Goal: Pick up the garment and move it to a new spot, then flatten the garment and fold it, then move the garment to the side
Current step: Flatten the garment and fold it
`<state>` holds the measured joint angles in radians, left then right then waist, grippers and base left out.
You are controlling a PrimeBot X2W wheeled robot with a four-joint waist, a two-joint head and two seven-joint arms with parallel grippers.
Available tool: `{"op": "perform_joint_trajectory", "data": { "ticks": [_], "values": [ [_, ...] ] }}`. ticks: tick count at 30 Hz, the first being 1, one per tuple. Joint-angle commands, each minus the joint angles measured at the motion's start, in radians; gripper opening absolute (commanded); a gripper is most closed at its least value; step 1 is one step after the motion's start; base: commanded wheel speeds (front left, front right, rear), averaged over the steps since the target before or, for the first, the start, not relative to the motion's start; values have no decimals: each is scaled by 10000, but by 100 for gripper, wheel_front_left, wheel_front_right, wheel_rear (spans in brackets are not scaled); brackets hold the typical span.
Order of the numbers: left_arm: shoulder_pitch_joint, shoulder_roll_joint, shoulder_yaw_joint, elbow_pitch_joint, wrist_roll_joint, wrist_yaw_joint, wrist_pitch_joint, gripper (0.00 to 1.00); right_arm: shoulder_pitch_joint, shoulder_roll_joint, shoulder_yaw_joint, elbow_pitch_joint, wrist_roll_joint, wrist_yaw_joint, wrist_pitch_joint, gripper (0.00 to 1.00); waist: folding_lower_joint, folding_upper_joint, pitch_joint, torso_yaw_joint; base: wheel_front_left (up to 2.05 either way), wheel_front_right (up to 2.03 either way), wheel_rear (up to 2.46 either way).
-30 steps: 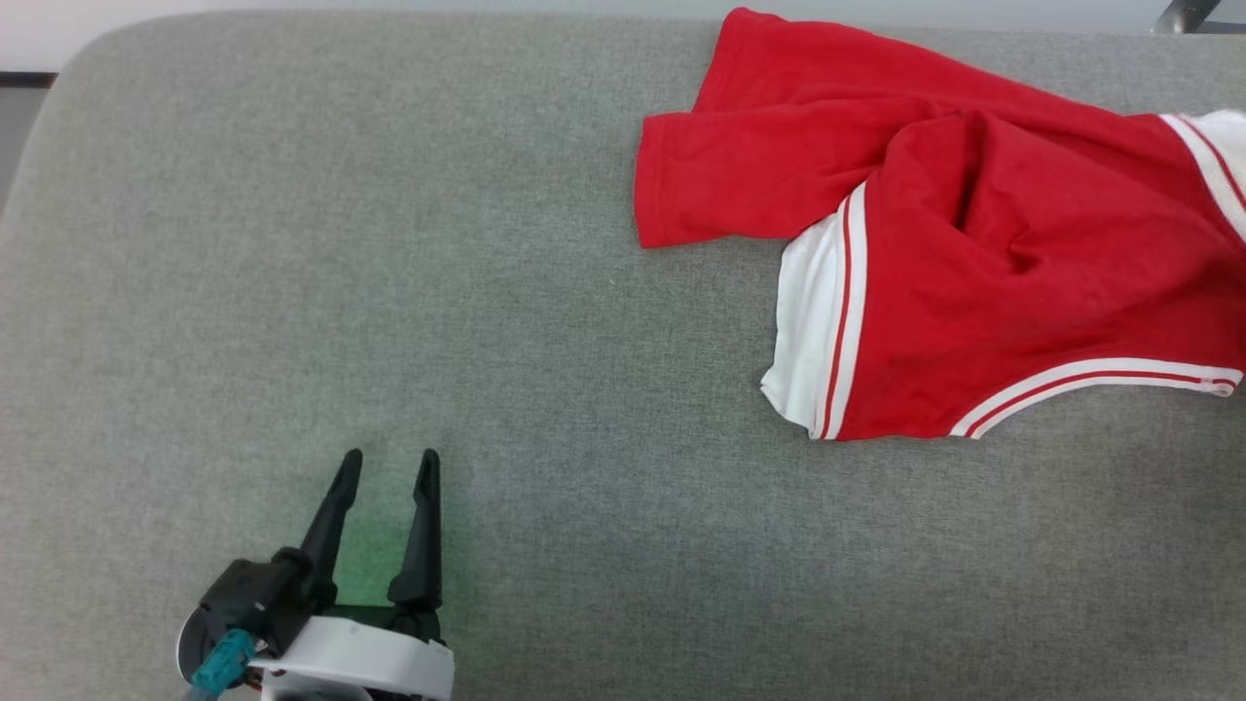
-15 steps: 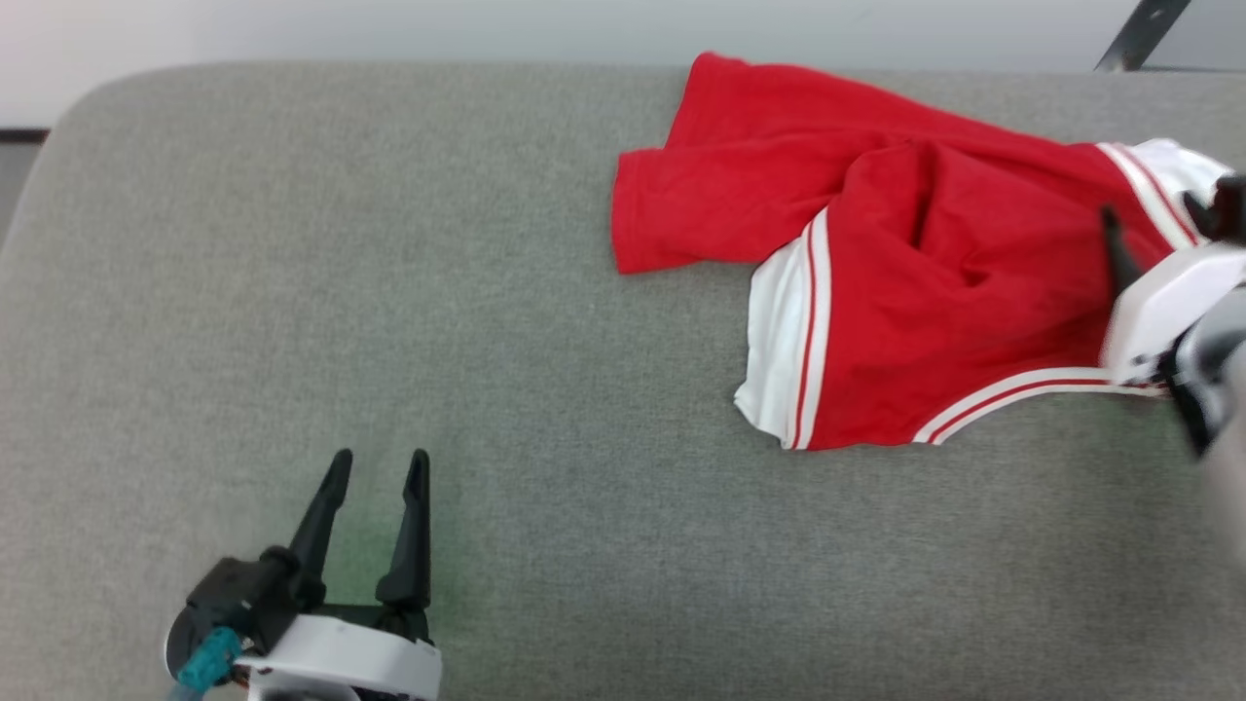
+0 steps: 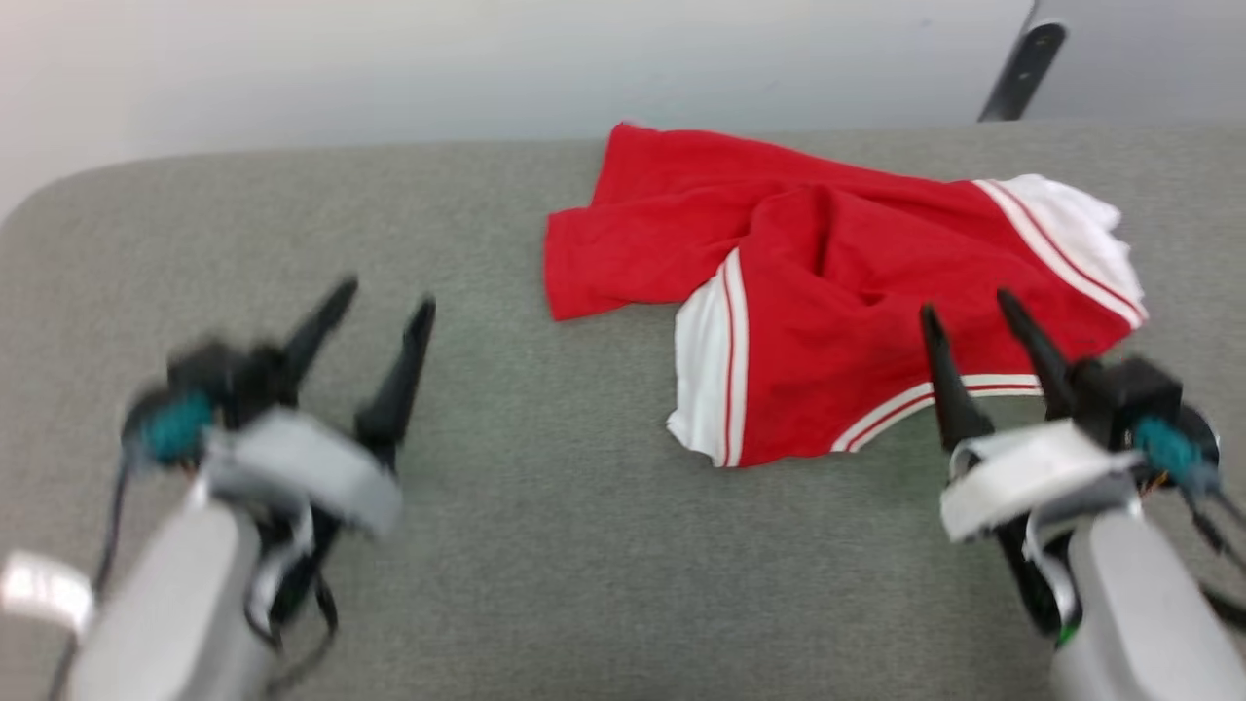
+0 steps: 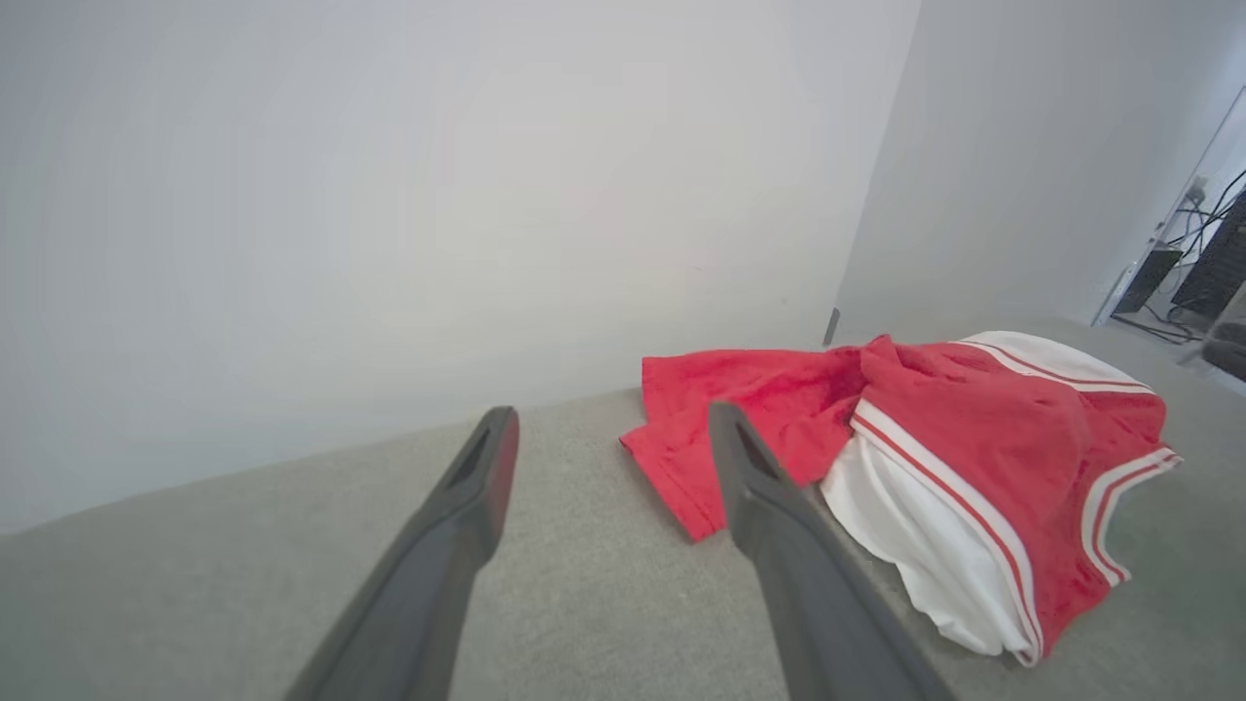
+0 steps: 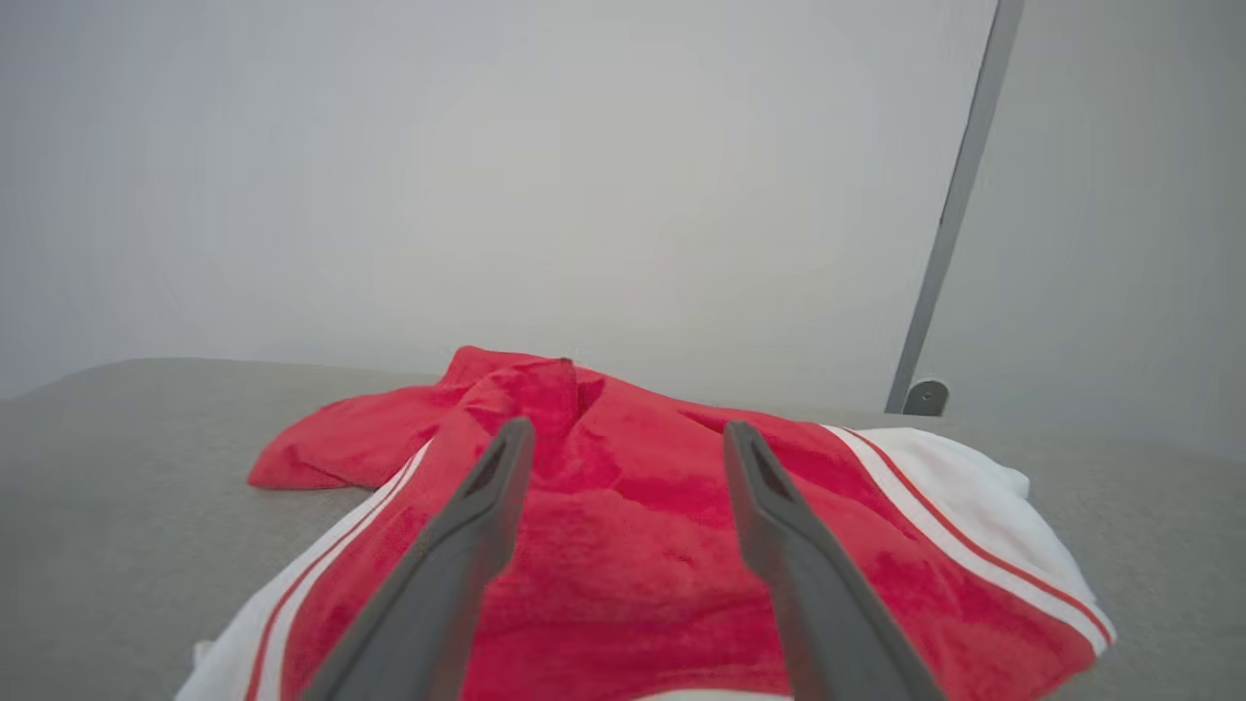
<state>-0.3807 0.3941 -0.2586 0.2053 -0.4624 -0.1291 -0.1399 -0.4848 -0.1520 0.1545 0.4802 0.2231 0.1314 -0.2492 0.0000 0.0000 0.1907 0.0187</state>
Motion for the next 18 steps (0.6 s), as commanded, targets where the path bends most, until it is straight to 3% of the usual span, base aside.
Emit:
{"op": "perform_joint_trajectory", "data": {
  "ticks": [1, 5, 9, 14, 18],
  "values": [
    [-710, 300, -370, 82, -336, -26, 466, 100, 691, 225, -262, -973, -256, -14, 208, 100, 0, 0, -193, -364, 0, 0, 0],
    [-2334, 730, -1271, 444, -1485, -28, 1729, 100, 2217, 706, -740, -3247, -622, -14, 921, 100, 0, 0, -122, -704, 0, 0, 0],
    [-3516, 709, -1977, 1380, -3235, -28, 3753, 100, 3435, 956, -997, -4874, -706, -14, 1527, 100, 0, 0, 11, -1144, 0, 0, 0],
    [-4206, 597, -2947, 2721, -5115, -28, 6612, 100, 4298, 1026, -1050, -5985, -354, -14, 1904, 100, 0, 0, 287, -1788, 0, 0, 0],
    [-4437, 287, -3324, 3608, -5939, -28, 7617, 100, 4397, 1031, -1028, -6326, -203, -14, 1913, 100, 0, 0, 559, -2245, 0, 0, 0]
  ]
}}
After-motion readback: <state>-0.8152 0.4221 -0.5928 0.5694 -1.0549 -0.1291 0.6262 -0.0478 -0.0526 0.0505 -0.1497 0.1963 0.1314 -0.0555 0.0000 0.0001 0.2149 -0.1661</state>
